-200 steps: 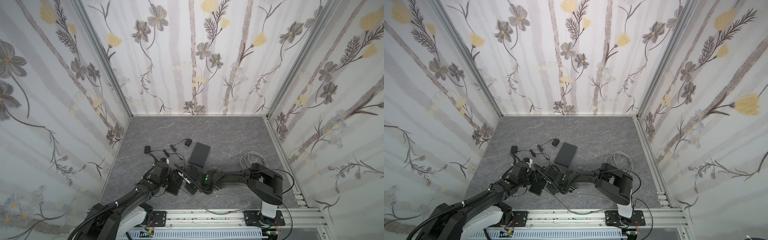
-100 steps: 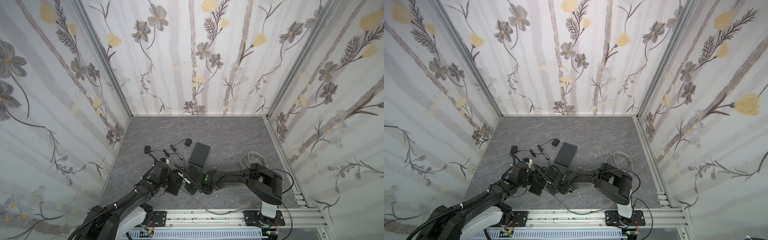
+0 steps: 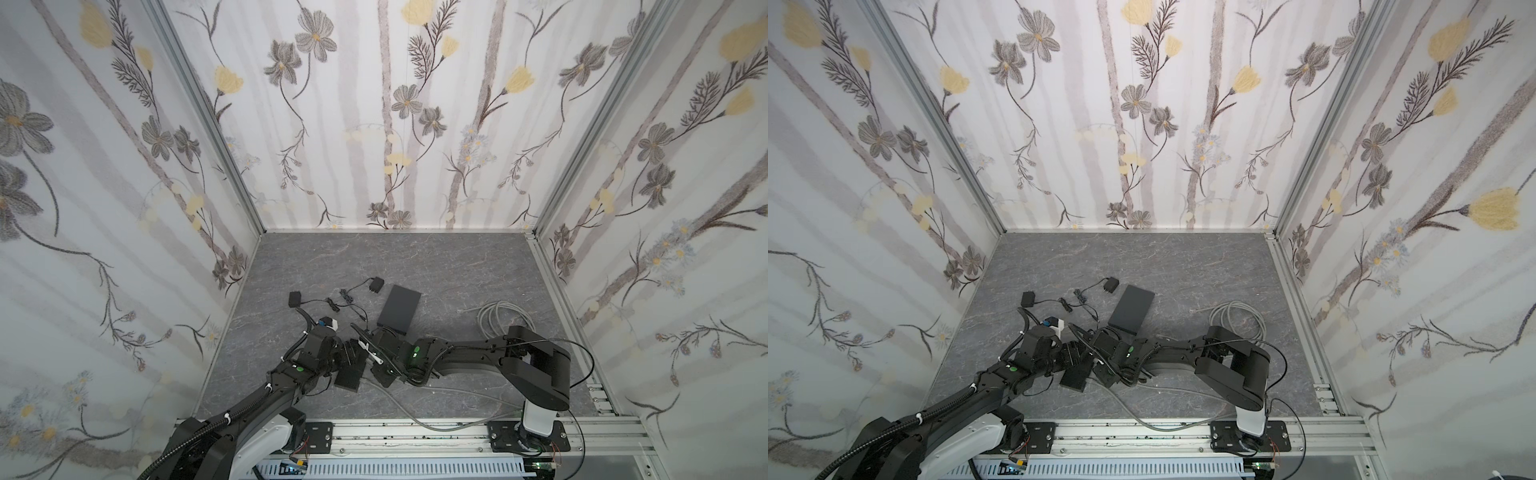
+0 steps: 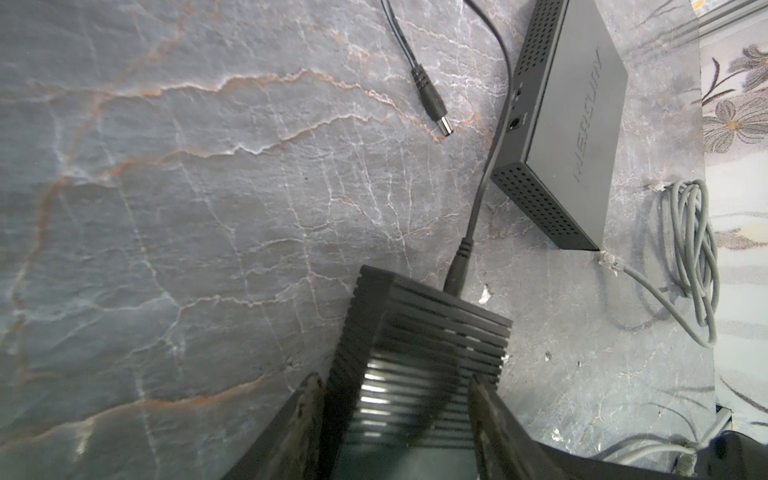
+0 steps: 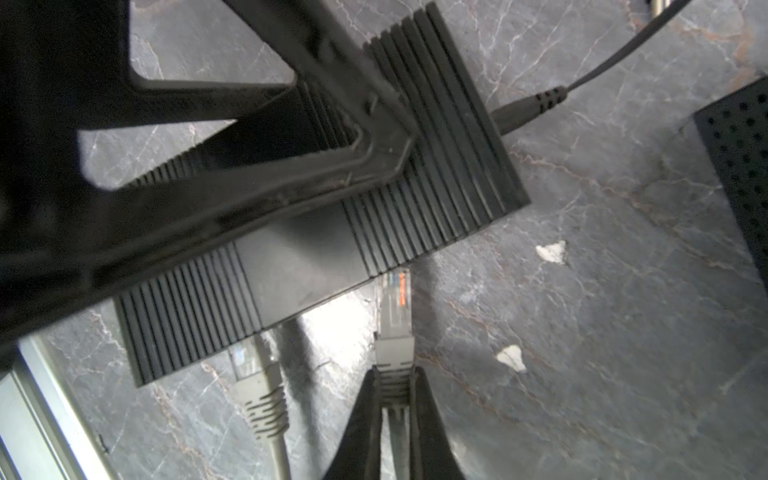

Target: Insert the plug into the switch port

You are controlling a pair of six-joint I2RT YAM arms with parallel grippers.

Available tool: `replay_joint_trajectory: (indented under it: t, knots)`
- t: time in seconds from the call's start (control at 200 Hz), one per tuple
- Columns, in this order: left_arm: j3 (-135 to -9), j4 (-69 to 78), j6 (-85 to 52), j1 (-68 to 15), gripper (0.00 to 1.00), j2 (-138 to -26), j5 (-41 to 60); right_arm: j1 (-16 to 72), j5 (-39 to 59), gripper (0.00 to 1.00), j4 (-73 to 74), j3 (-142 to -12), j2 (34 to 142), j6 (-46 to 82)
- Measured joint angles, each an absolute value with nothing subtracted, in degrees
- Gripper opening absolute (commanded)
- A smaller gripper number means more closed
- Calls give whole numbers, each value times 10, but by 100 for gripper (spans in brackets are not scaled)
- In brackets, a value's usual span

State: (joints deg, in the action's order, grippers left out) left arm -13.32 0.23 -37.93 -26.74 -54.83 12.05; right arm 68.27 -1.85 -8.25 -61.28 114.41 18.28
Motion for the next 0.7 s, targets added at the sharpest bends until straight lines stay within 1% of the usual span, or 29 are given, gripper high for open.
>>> replay_joint_trajectory:
  t: [0.38, 0.7]
  knots:
    - [-130, -7, -379, -267, 57, -545, 121, 677, -16, 0, -123, -659, 1171, 140]
    - [-133, -7, -377, -267, 57, -553, 127, 678, -13, 0, -142, -656, 1171, 100]
